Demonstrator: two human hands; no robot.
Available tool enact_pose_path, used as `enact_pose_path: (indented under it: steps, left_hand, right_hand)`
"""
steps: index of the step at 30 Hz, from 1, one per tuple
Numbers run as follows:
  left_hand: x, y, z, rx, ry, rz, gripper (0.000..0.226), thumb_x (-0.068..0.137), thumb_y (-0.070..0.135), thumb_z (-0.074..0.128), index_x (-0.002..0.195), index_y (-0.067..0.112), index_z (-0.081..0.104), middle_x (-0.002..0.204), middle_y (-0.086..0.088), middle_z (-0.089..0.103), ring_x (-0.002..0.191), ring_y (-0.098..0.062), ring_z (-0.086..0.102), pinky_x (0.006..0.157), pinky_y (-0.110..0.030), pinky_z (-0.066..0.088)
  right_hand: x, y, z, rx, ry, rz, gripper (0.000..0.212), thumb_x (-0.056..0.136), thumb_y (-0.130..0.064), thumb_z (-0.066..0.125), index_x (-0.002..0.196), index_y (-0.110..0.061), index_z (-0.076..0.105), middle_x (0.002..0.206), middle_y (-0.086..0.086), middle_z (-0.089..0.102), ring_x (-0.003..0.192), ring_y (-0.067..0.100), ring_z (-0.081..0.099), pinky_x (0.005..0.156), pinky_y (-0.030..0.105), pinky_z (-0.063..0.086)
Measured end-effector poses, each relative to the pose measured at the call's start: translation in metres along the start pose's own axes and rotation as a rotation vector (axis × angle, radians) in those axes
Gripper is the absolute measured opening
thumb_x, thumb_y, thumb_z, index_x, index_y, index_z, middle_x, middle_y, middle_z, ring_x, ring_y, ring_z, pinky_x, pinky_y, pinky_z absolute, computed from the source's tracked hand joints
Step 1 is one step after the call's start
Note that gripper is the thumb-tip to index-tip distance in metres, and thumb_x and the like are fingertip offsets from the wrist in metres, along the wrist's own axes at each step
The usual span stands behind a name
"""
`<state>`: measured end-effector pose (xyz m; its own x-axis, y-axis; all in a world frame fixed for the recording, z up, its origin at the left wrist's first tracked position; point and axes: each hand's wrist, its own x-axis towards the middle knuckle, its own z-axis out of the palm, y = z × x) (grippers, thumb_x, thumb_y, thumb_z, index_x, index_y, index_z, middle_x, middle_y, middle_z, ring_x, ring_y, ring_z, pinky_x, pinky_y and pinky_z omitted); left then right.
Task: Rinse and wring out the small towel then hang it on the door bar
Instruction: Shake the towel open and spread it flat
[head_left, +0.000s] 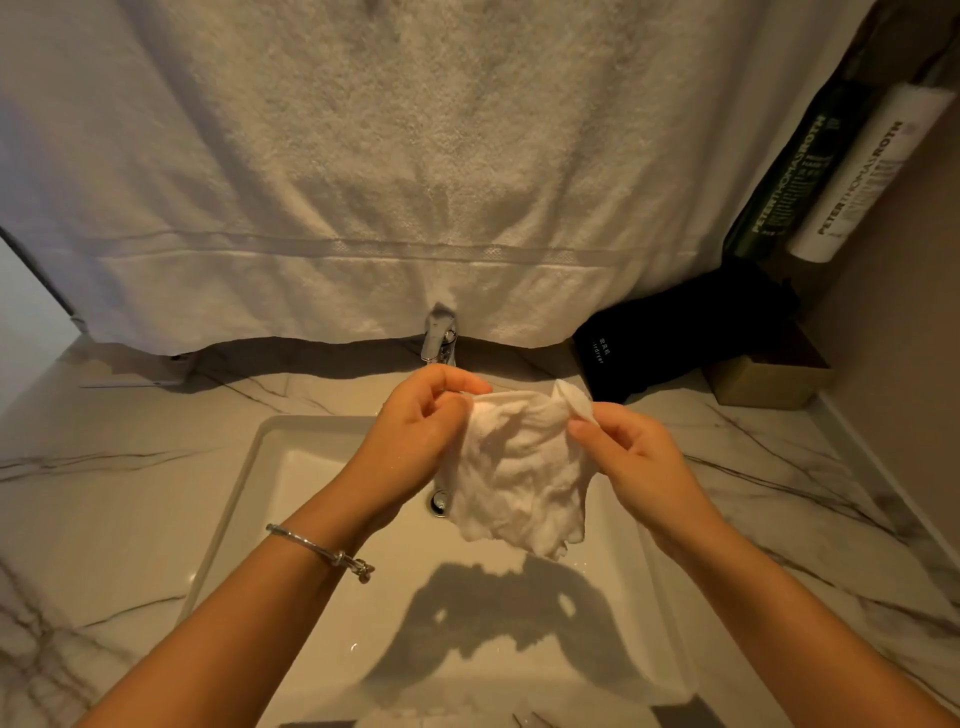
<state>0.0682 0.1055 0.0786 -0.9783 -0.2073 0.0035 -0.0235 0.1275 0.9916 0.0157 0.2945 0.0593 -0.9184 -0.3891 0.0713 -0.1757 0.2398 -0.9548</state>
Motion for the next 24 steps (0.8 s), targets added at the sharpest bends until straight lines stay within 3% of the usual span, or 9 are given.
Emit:
enact_pose_path:
  steps: [2,6,9,11,14,18,21,24]
  left_hand:
    - [0.000,0.000,-0.002,-0.014,-0.003,-0.016,0.027,0.091,0.003,0.042,0.085,0.017,0.064,0.083,-0.002,0.064,0.074,-0.010,0.059,0.059,-0.018,0.050]
    - [0.005,-0.003,-0.014,-0.032,0.062,-0.104,0.023,0.090,0.005,0.044,0.084,0.011,0.066,0.086,-0.005,0.065,0.077,-0.017,0.060,0.061,-0.022,0.049]
    - [0.008,-0.007,-0.031,0.062,0.076,-0.166,0.016,0.085,0.024,0.062,0.085,0.009,0.069,0.087,-0.010,0.068,0.078,-0.026,0.065,0.061,-0.030,0.053]
    - [0.008,-0.008,-0.043,0.148,0.061,-0.186,0.008,0.080,0.023,0.068,0.079,0.016,0.070,0.088,-0.009,0.069,0.077,-0.026,0.067,0.056,-0.029,0.053]
    - [0.010,-0.014,-0.054,0.146,0.149,-0.195,0.010,0.085,0.008,0.059,0.090,0.013,0.067,0.096,-0.013,0.066,0.080,-0.026,0.064,0.055,-0.028,0.050]
    - [0.006,-0.019,-0.057,0.041,0.275,-0.176,0.011,0.089,0.010,0.056,0.090,0.013,0.066,0.087,-0.009,0.065,0.076,-0.020,0.061,0.061,-0.027,0.051]
    - [0.005,-0.023,-0.062,0.026,0.235,-0.205,0.015,0.090,0.011,0.054,0.088,0.016,0.068,0.089,-0.007,0.068,0.078,-0.021,0.063,0.062,-0.030,0.052]
    - [0.003,-0.029,-0.067,0.059,0.174,-0.278,0.020,0.092,0.007,0.049,0.096,0.016,0.066,0.099,-0.014,0.066,0.083,-0.026,0.063,0.060,-0.032,0.054]
  right_hand:
    - [-0.001,0.002,-0.001,-0.042,-0.001,-0.021,0.024,0.093,-0.012,0.047,0.083,-0.016,0.069,0.084,0.015,0.068,0.074,0.020,0.064,0.066,0.028,0.052]
    - [-0.001,0.011,-0.007,-0.035,0.109,0.046,0.022,0.092,-0.010,0.045,0.088,-0.011,0.067,0.088,0.021,0.066,0.082,0.039,0.061,0.073,0.051,0.053]
    - [0.000,0.015,-0.022,0.051,0.212,0.167,0.024,0.092,-0.011,0.045,0.080,-0.018,0.065,0.079,0.010,0.064,0.073,0.027,0.058,0.067,0.041,0.049]
    - [0.001,0.016,-0.031,0.139,0.262,0.247,0.025,0.093,-0.013,0.046,0.078,-0.021,0.065,0.079,0.004,0.065,0.072,0.020,0.060,0.064,0.034,0.051]
    - [0.001,0.019,-0.040,0.203,0.244,0.355,0.023,0.093,-0.017,0.046,0.080,-0.020,0.065,0.083,0.008,0.066,0.073,0.022,0.060,0.062,0.033,0.048]
    - [-0.002,0.026,-0.041,0.049,0.142,0.441,0.027,0.094,-0.023,0.043,0.078,-0.020,0.064,0.079,0.010,0.063,0.070,0.023,0.054,0.060,0.031,0.042]
    - [-0.005,0.026,-0.041,-0.047,0.103,0.450,0.025,0.094,-0.018,0.043,0.081,-0.019,0.064,0.079,0.009,0.065,0.068,0.021,0.056,0.057,0.029,0.043]
    - [-0.005,0.020,-0.041,0.082,0.104,0.438,0.023,0.093,-0.019,0.044,0.085,-0.020,0.065,0.090,0.011,0.068,0.077,0.023,0.061,0.063,0.032,0.046]
